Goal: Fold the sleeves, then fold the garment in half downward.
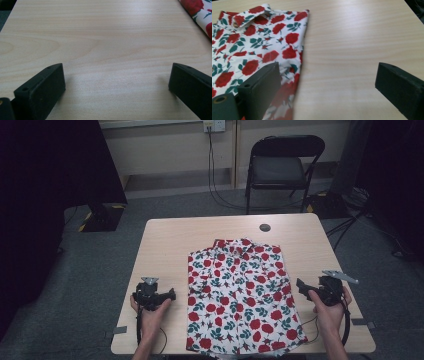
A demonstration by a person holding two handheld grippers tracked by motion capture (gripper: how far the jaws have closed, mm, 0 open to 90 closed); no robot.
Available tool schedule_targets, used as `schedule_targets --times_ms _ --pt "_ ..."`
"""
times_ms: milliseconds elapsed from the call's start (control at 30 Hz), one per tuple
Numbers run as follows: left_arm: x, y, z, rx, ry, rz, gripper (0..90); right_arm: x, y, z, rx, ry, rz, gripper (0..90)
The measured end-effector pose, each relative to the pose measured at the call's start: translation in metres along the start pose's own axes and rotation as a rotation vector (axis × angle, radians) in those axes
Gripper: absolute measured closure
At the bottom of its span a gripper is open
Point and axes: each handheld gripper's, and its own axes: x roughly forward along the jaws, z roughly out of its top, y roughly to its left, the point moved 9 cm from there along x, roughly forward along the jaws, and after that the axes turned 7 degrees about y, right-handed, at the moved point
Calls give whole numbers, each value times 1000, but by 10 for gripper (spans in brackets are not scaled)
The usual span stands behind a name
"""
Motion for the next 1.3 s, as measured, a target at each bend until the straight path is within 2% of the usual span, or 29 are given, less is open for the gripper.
schedule_targets --times_ms 133,267,500,567,633,700,1000,1300 --pt "-1 0 -1 -1 -1 2 1 -5 -8 -13 -7 30 -20 57" --pt "-1 0 -1 -5 0 8 1 -8 -16 -23 -12 34 -63 56" --pt "0 0 -1 -17 -1 16 0 -3 -25 -40 -37 73 -119 55" --pt "0 0 -1 -18 -1 18 0 -2 -26 -43 -26 74 -120 55" --pt "0 0 -1 -20 -1 19 0 -2 -30 -45 -30 77 -146 57" --pt "0 0 -1 -20 -1 19 0 1 -32 -48 -24 95 -153 63" --pt "0 -1 -1 -23 0 20 0 5 -36 -52 -42 115 -207 55" --pt "0 -1 -1 -28 0 25 0 6 -36 -52 -38 119 -212 42"
